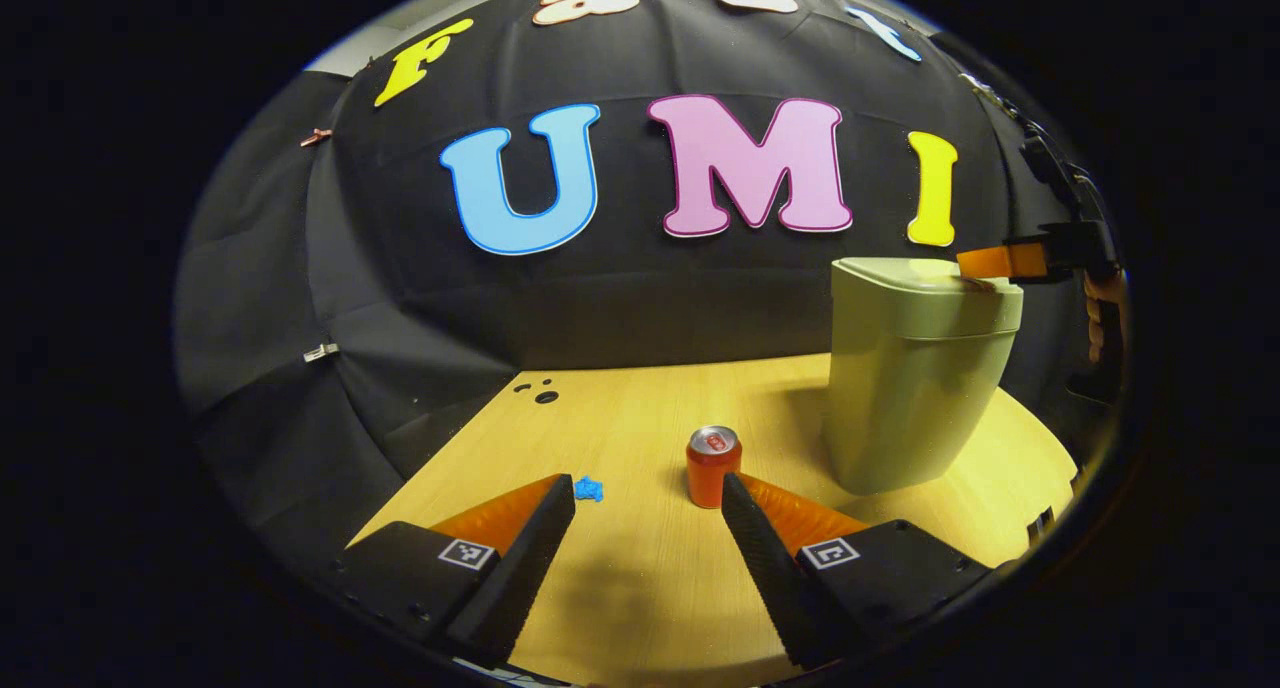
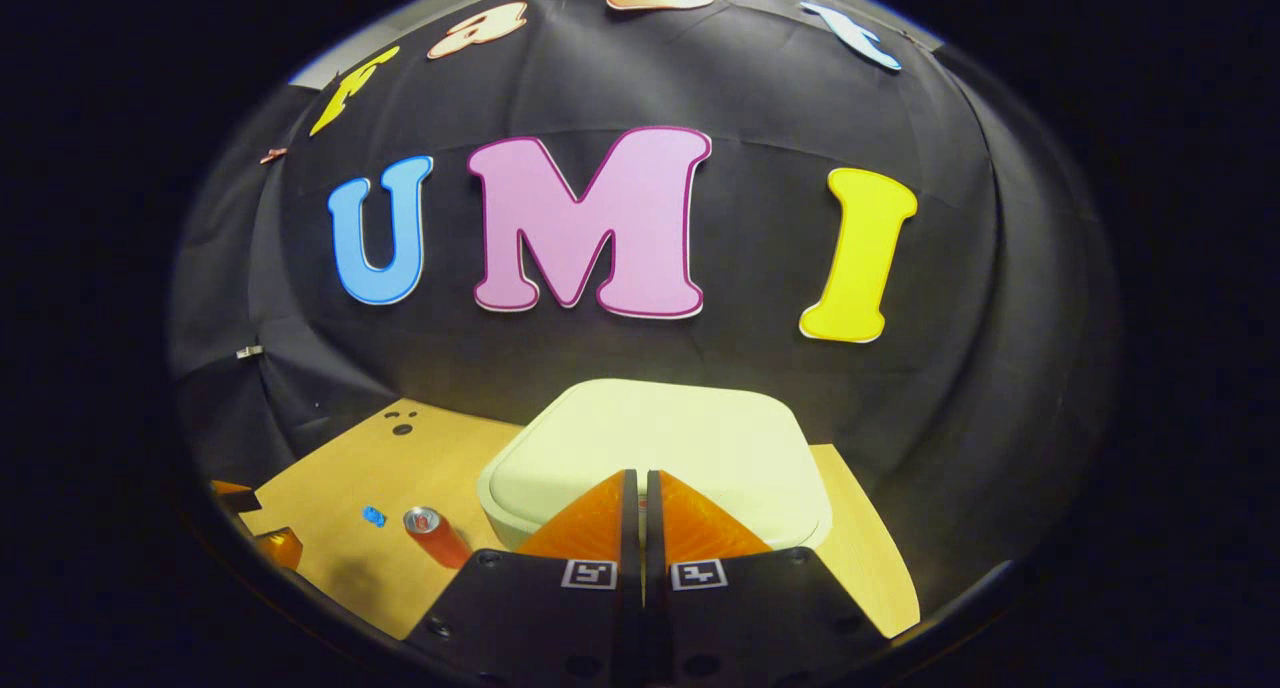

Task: Press the lid of the desktop garbage bin to open it, pick up the crumpled paper on the desktop and throw it into the bin, then pick up the pop can on the desktop and drop it into the bin, and finally close the garbage bin lid.

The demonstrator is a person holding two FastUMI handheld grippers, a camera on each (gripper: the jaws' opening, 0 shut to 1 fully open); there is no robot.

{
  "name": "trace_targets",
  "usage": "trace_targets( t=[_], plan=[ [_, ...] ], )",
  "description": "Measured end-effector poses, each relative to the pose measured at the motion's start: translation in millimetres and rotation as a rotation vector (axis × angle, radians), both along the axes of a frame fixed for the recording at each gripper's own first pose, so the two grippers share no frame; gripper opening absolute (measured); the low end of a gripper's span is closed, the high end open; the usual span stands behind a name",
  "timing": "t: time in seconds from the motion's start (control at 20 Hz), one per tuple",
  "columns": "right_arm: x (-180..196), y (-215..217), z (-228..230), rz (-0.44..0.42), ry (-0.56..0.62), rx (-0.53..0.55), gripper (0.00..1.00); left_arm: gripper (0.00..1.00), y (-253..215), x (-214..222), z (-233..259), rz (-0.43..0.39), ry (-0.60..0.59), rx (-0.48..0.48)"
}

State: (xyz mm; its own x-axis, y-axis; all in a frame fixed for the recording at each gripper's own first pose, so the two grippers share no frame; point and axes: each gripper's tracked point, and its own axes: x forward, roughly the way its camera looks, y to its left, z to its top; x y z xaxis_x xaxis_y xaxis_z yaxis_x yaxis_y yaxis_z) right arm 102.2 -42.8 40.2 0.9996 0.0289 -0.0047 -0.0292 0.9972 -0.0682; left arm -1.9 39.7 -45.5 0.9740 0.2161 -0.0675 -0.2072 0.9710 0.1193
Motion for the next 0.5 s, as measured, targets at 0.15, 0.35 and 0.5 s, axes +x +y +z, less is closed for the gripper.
trace_targets(
  t=[0.15,0.35,0.5],
  plan=[
    [3.9,0.5,-3.4,0.011,0.008,0.003,0.05,0.95,-0.9,-0.1,-3.6,0.027,0.014,-0.013],
    [4.5,6.0,-5.4,0.046,-0.026,0.028,0.05,0.96,-0.3,-0.2,-13.4,0.090,0.046,-0.047],
    [4.2,5.1,-6.6,0.085,-0.055,-0.010,0.06,0.95,2.7,-1.5,-16.6,0.154,0.060,-0.055]
  ],
)
